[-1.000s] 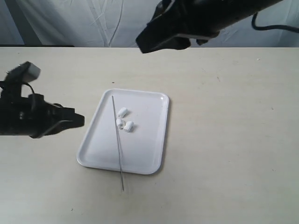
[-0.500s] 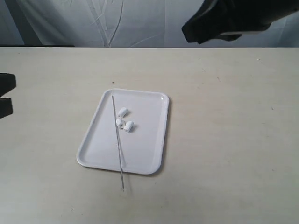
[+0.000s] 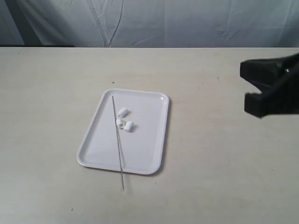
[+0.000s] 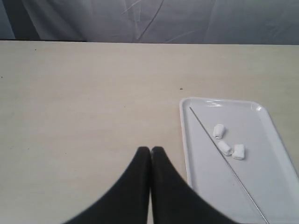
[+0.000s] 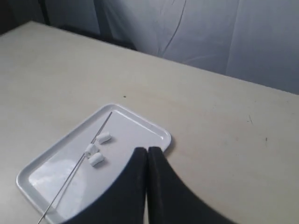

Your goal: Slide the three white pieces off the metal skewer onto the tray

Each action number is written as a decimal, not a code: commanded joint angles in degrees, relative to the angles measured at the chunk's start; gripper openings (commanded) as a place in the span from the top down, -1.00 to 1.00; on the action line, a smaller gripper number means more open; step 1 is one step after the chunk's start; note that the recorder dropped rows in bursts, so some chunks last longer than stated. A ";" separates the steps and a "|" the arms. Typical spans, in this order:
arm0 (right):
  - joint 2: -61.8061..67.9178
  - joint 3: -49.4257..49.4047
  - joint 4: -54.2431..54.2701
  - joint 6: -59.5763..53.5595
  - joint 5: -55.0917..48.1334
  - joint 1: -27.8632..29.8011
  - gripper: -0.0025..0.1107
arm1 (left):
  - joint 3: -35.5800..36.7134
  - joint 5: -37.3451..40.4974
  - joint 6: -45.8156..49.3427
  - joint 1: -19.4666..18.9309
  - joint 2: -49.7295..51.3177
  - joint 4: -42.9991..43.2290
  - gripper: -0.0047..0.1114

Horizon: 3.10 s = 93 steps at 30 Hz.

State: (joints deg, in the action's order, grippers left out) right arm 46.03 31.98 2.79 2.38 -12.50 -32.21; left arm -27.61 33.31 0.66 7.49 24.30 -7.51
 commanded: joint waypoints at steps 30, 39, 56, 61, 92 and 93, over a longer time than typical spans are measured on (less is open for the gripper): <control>-6.78 -20.98 36.86 -36.75 12.81 25.92 0.97 | 7.01 -1.47 -3.10 0.01 -13.62 11.62 0.92; -7.79 -22.75 37.63 -36.95 15.52 24.05 0.97 | 17.41 -6.84 -3.10 0.01 -13.62 25.41 0.92; -41.71 -31.98 39.07 -40.78 2.36 37.31 0.97 | 27.61 -24.03 -3.22 -6.27 -13.62 -2.04 0.92; -46.03 -31.98 29.70 -31.76 -5.29 39.04 0.97 | 27.61 -22.83 -3.22 -9.08 -13.62 -0.36 0.92; -46.03 -31.98 -8.82 0.66 -8.43 32.21 0.97 | 27.61 -21.43 -1.54 -9.09 -13.62 3.09 0.92; -46.03 -31.98 -8.82 0.66 -8.43 32.21 0.97 | 27.61 -21.43 -1.54 -9.09 -13.62 3.09 0.92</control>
State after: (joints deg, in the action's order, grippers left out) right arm 0.38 0.12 -5.38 2.82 -20.90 0.10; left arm -0.26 12.09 -1.05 -1.33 11.14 -4.60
